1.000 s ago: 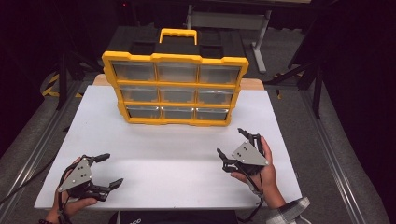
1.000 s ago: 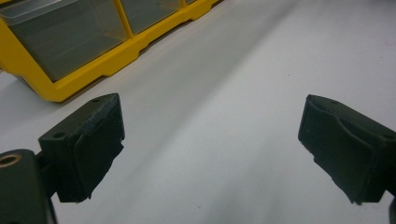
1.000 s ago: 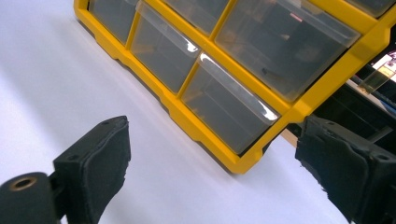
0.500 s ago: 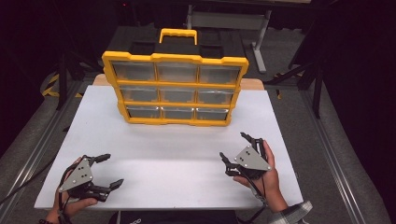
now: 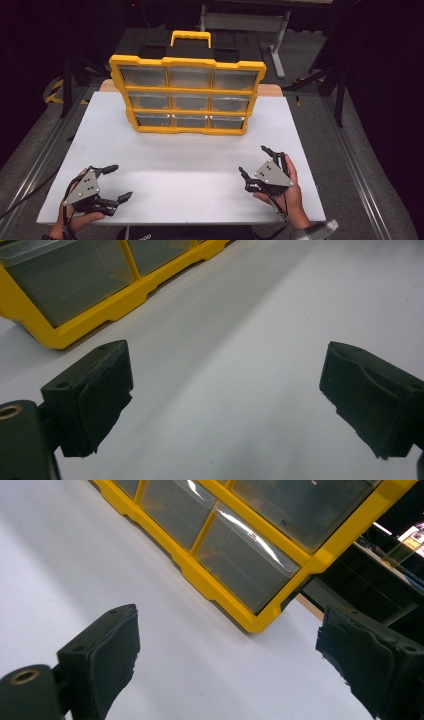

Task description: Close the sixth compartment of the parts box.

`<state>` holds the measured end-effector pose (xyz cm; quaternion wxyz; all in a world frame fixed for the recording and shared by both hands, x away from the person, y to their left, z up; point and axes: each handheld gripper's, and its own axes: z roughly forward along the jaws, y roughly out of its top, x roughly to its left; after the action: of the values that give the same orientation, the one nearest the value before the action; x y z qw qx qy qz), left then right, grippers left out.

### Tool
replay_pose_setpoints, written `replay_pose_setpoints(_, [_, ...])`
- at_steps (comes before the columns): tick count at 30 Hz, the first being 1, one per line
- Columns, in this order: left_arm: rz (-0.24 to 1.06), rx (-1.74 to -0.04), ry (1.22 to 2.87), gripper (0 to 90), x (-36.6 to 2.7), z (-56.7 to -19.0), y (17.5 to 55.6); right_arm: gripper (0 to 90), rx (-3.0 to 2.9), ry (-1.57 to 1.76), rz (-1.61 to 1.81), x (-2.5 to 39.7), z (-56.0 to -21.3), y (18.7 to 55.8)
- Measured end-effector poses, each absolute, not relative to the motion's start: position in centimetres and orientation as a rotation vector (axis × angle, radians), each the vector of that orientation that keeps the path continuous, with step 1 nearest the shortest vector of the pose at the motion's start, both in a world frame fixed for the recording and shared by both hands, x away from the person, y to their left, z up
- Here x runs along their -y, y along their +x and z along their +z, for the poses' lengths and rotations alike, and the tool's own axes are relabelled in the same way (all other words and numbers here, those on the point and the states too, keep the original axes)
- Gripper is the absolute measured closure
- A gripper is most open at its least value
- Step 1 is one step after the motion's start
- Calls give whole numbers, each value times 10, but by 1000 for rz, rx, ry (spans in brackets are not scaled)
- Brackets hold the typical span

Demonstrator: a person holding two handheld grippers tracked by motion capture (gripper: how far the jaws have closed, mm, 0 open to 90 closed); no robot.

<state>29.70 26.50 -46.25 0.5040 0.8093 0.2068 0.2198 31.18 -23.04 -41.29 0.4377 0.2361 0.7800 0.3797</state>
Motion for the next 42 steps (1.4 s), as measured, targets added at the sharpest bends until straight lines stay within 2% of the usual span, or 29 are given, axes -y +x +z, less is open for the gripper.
replay_pose_setpoints(42, [524, -496, 1960, 80, -263, -463, 300, 94, -1957, 707, 999, 272, -454, 311])
